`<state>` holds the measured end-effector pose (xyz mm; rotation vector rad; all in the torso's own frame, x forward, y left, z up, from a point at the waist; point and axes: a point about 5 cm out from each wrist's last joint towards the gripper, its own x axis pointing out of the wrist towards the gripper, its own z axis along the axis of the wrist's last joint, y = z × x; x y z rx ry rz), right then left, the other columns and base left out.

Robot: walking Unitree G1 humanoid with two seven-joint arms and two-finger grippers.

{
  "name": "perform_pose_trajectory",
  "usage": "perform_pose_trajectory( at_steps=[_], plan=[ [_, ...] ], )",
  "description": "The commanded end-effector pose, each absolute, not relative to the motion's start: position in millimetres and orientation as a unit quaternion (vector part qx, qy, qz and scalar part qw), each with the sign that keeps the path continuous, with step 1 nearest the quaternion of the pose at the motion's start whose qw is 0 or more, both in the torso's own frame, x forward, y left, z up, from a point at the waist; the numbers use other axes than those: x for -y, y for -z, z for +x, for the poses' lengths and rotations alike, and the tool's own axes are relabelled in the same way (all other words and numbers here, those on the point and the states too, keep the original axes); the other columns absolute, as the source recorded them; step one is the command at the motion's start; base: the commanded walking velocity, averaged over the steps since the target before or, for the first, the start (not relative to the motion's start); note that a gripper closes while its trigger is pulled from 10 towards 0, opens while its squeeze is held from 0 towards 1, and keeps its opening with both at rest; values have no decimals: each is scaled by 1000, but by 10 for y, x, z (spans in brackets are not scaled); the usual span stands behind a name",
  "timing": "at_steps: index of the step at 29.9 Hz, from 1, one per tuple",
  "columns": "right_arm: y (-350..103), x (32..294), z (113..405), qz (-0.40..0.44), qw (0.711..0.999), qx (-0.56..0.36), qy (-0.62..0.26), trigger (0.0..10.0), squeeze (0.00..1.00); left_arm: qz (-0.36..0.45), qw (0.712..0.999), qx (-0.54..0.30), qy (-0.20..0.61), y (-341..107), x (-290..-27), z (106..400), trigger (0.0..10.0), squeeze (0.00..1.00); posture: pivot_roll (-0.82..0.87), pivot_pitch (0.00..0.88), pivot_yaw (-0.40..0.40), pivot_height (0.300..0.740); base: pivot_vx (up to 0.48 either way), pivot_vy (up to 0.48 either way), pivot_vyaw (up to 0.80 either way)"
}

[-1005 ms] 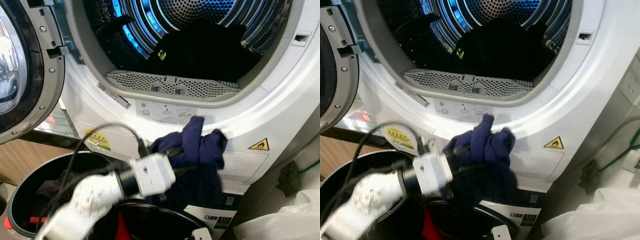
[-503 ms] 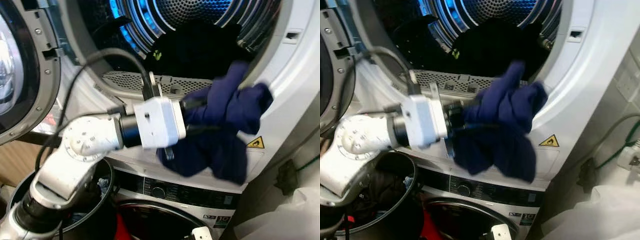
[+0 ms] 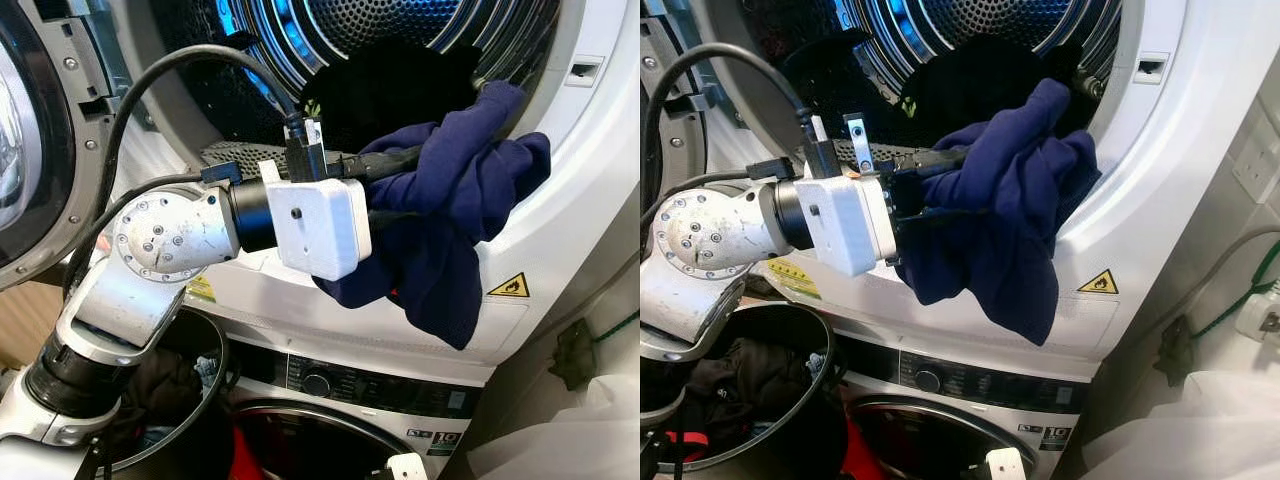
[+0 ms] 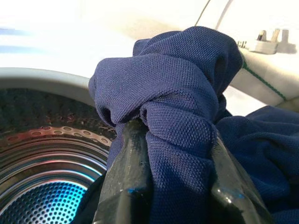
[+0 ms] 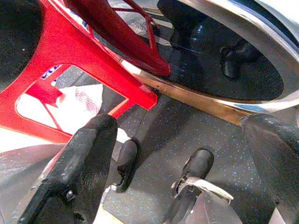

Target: Clothes washing

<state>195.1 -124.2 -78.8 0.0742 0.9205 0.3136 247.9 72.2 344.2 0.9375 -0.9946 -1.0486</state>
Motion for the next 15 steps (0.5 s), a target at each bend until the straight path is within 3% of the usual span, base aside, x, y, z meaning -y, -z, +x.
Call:
perform_pose_trajectory(
  at_steps=[1, 9, 12, 15],
  plan=[
    [796, 1238, 1936, 41, 884, -442, -145, 10000, 0, 428, 630, 466, 450, -3558, -716, 2440, 0, 0, 168, 0, 15, 740, 0, 0, 0],
    [807, 1238, 1913, 43, 884, -444, -142, 10000, 0, 443, 606, 540, 380, -3759, -762, 2587, 0, 0, 161, 0, 23, 740, 0, 0, 0],
    [812, 1237, 1905, 44, 884, -445, -138, 10000, 0, 443, 579, 616, 300, -4061, -742, 2626, 0, 0, 158, 0, 26, 740, 0, 0, 0],
    [817, 1234, 1896, 45, 884, -446, -137, 10000, 0, 438, 590, 632, 247, -4243, -814, 2799, 0, 0, 157, 0, 28, 740, 0, 0, 0]
  ],
)
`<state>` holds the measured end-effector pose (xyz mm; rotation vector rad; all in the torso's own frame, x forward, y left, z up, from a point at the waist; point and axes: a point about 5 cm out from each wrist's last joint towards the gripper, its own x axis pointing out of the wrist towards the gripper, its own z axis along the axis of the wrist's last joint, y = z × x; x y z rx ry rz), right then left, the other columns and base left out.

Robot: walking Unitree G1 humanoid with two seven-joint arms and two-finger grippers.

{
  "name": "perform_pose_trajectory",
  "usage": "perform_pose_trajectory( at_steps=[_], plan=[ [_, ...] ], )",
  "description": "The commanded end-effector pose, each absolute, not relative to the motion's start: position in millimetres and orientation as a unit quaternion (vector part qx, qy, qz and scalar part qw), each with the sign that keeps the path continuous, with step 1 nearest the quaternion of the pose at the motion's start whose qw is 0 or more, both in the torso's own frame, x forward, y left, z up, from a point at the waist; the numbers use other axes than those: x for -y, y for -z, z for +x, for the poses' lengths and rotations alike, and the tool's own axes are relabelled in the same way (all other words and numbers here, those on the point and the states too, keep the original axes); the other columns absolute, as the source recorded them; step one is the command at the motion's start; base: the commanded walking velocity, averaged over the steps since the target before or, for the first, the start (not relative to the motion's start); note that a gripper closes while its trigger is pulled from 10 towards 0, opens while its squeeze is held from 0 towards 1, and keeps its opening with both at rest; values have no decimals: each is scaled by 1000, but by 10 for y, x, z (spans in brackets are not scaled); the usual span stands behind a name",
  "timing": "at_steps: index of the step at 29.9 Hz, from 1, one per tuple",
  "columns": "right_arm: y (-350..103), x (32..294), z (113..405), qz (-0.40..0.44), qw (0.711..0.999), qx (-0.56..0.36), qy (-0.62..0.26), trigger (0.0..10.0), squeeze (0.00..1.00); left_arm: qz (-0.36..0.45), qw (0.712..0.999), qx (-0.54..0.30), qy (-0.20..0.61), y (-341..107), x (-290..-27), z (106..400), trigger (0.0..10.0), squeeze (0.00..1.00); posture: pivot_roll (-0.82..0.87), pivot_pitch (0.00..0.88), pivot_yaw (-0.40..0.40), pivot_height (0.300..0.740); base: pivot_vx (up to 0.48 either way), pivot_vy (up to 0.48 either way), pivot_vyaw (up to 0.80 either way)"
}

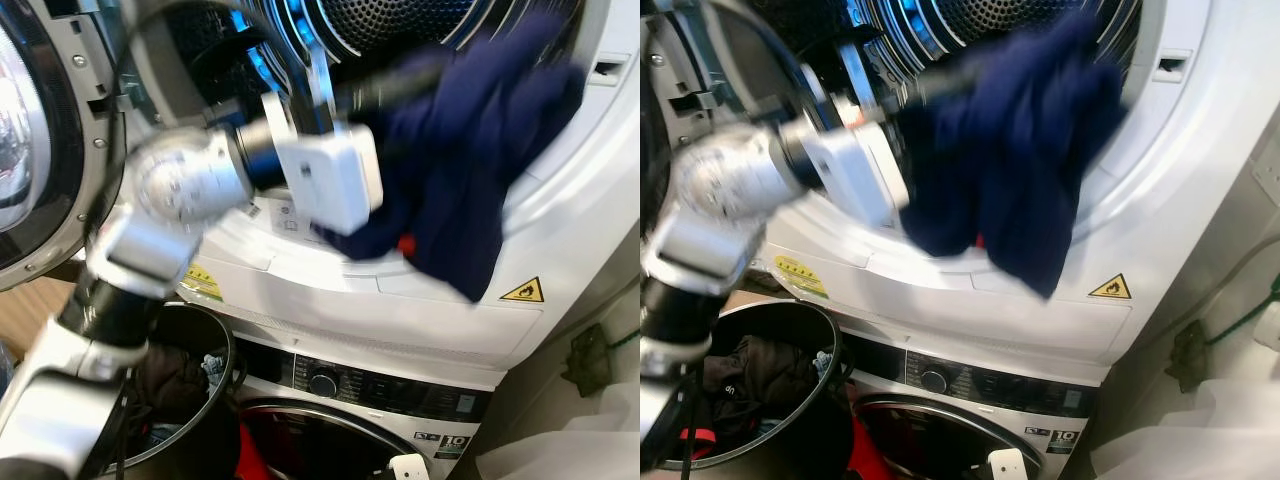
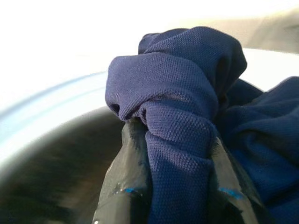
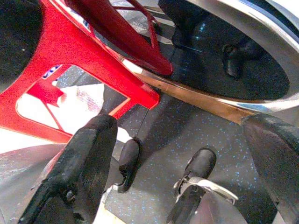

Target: Clothes washing

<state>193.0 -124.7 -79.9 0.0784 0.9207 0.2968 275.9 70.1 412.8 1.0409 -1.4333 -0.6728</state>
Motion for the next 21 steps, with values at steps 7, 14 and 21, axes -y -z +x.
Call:
perform_pose_trajectory(
  at_steps=[7, 14, 21],
  plan=[
    [844, 1254, 1851, 34, 883, -452, -119, 10000, 0, 427, 676, 581, 150, -4441, -1123, 3325, 0, 0, 109, 0, 57, 740, 0, 0, 0],
    [875, 1332, 1783, 60, 885, -453, -88, 10000, 0, 367, 785, 484, 123, -4279, -1396, 3696, 0, 0, 78, 0, 74, 740, 0, 0, 0],
    [904, 1330, 1714, 64, 882, -457, -91, 10000, 0, 328, 828, 420, 173, -3977, -1340, 3865, 0, 0, 66, 0, 72, 740, 0, 0, 0]
  ],
)
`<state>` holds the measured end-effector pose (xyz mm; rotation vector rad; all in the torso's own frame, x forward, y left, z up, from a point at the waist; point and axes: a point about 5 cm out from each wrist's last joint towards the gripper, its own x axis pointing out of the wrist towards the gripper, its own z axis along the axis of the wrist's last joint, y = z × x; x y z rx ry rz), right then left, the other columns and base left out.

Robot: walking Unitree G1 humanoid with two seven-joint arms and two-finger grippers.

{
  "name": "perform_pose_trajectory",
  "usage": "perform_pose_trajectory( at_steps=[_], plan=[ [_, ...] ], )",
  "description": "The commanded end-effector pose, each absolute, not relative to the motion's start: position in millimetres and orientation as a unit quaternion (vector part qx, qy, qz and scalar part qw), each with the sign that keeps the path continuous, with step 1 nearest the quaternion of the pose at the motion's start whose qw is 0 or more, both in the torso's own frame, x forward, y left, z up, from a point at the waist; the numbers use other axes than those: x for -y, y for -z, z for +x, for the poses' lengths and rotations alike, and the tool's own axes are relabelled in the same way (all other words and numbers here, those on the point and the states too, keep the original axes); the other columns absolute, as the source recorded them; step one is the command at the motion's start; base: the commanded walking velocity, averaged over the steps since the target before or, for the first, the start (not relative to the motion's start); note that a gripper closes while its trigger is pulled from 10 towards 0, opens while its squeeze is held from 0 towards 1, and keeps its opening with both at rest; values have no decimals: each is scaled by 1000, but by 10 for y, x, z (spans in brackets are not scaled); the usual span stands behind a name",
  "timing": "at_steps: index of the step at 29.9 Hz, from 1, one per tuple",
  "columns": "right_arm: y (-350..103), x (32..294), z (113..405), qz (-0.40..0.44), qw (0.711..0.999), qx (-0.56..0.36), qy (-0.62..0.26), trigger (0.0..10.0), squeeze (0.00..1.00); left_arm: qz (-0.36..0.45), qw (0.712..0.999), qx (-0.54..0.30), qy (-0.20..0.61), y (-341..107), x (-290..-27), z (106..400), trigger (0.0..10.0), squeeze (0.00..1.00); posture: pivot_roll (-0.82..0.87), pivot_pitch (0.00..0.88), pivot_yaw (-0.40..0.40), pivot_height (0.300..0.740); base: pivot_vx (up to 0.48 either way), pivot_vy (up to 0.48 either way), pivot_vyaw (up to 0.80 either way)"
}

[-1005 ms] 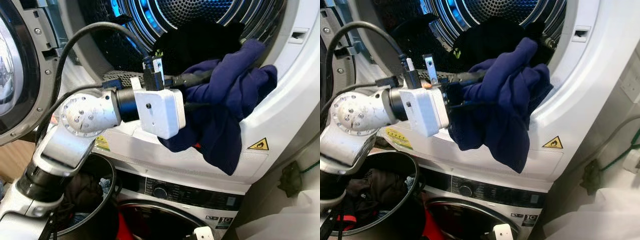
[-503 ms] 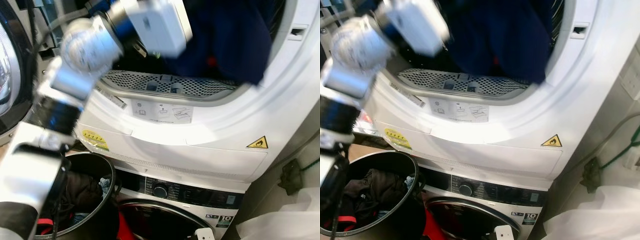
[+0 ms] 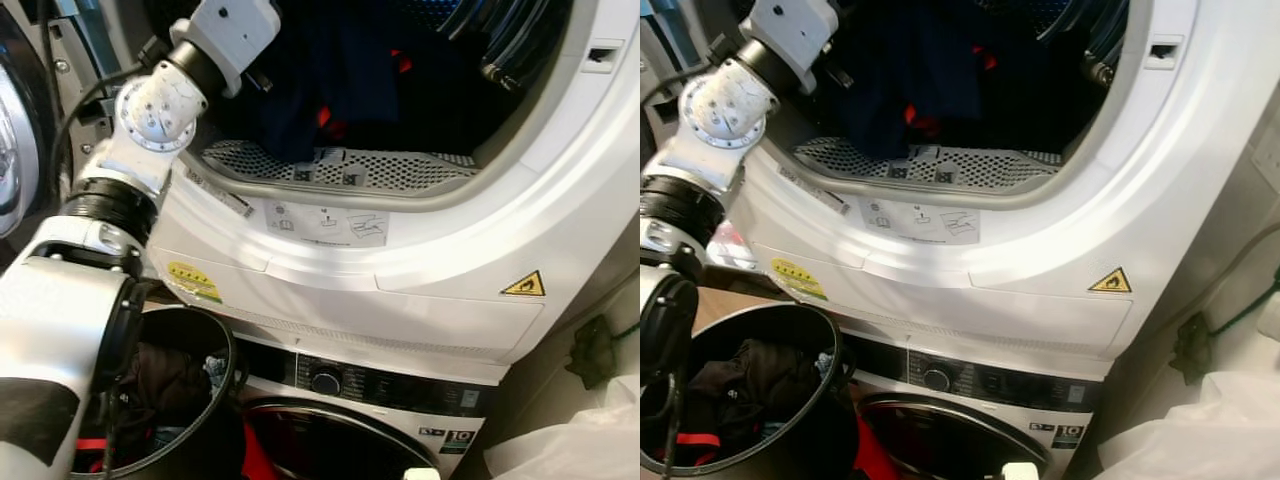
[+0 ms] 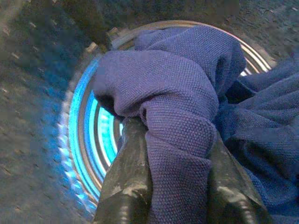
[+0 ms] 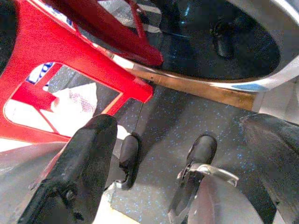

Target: Clothes washing

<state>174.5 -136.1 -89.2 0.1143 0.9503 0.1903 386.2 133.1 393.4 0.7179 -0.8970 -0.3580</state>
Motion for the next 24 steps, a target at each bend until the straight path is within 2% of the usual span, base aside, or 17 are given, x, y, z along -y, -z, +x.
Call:
perform_pose_trajectory(
  at_steps=[1, 3, 7, 11, 15, 19, 24],
  plan=[
    [904, 1330, 1714, 64, 882, -457, -91, 10000, 0, 328, 828, 420, 173, -3977, -1340, 3865, 0, 0, 66, 0, 72, 740, 0, 0, 0],
    [904, 1328, 1712, 64, 882, -457, -92, 10000, 0, 324, 832, 415, 174, -3964, -1347, 3875, 0, 0, 65, 0, 73, 740, 0, 0, 0],
    [902, 1333, 1715, 64, 884, -455, -90, 10000, 0, 285, 861, 385, 172, -3985, -1447, 3925, 0, 0, 60, 0, 77, 740, 0, 0, 0],
    [909, 1323, 1693, 67, 884, -453, -88, 10000, 0, 243, 888, 310, 236, -3855, -1460, 4007, 0, 0, 33, 0, 87, 740, 0, 0, 0],
    [930, 1328, 1637, 69, 883, -456, -86, 10000, 0, 280, 873, 269, 296, -3757, -1340, 4021, 0, 0, 27, 0, 90, 740, 0, 0, 0],
    [944, 1333, 1601, 66, 882, -459, -85, 10000, 0, 300, 863, 278, 296, -3828, -1275, 4005, 0, 0, 22, 0, 93, 740, 0, 0, 0],
    [979, 1341, 1503, 63, 880, -464, -81, 10000, 0, 293, 869, 297, 268, -4078, -1232, 3980, 0, 0, -1, 0, 107, 740, 0, 0, 0]
  ],
)
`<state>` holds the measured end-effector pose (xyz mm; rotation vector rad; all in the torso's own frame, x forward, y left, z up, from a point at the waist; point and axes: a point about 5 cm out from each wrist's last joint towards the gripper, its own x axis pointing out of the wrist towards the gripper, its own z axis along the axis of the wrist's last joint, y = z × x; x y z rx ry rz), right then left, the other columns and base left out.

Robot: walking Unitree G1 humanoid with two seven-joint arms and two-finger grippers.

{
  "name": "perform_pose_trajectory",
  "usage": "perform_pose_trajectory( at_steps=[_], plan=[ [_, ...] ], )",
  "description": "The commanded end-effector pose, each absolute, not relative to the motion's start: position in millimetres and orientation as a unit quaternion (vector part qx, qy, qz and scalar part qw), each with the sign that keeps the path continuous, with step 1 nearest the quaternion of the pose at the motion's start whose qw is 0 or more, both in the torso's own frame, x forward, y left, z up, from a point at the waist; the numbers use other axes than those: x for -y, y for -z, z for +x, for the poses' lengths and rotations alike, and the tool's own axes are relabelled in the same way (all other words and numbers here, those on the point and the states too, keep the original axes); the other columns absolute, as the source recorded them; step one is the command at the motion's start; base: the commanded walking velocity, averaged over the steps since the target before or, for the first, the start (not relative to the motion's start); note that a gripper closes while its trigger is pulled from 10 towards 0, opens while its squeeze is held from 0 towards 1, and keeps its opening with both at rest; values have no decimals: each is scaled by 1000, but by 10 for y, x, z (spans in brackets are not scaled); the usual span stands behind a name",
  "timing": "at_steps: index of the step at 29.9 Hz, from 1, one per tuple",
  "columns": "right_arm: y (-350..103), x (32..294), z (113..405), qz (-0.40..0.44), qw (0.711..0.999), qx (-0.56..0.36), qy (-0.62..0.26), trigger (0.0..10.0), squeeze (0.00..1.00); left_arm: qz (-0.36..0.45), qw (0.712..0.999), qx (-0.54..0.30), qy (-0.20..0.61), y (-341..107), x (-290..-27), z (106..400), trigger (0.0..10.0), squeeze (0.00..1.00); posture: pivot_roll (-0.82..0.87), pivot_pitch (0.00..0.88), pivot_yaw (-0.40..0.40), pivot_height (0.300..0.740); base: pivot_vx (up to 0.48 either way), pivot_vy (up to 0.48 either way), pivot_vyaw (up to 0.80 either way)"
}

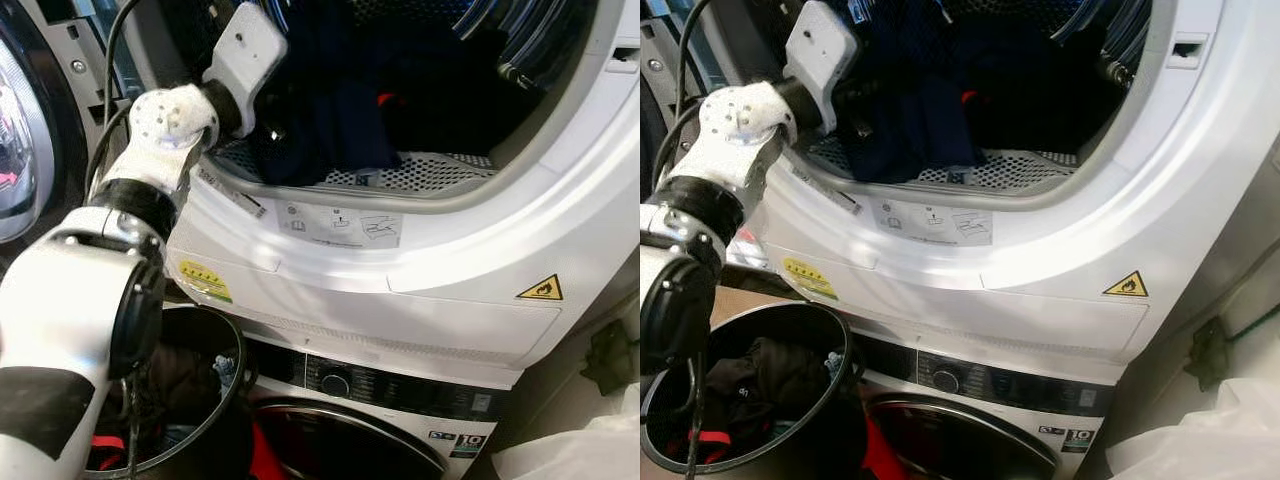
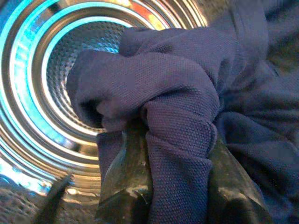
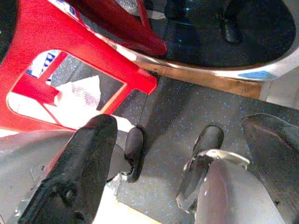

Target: Clothes washing

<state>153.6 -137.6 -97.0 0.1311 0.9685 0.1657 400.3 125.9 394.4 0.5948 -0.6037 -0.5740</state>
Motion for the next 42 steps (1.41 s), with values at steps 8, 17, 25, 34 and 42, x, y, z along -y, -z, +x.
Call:
perform_pose_trajectory(
  at_steps=[8, 17, 25, 34, 42],
  plan=[
    [1021, 1362, 1372, 62, 878, -470, -72, 10000, 0, 258, 882, 321, 228, -4321, -1201, 3948, 0, 0, -46, 0, 127, 740, 0, 0, 0],
    [1085, 1406, 1117, 58, 873, -480, -59, 10000, 0, 175, 916, 260, 249, -4260, -1084, 4023, 4039, 0, -106, 35, 133, 740, 0, 0, 0],
    [1081, 1426, 1093, 60, 878, -472, -56, 10000, 0, 166, 872, 116, 445, -3561, -730, 4062, 10000, 0, -123, 75, 131, 740, 0, 0, 0],
    [1085, 1334, 1081, 65, 876, -474, -63, 10000, 0, 179, 854, 81, 481, -3434, -737, 4049, 10000, 1000, -89, 103, 143, 740, 0, 0, 0],
    [1063, 1302, 1177, 69, 877, -470, -68, 10000, 0, 141, 883, 136, 427, -3687, -882, 4064, 10000, 1000, -57, 106, 139, 740, 0, 0, 0]
  ],
)
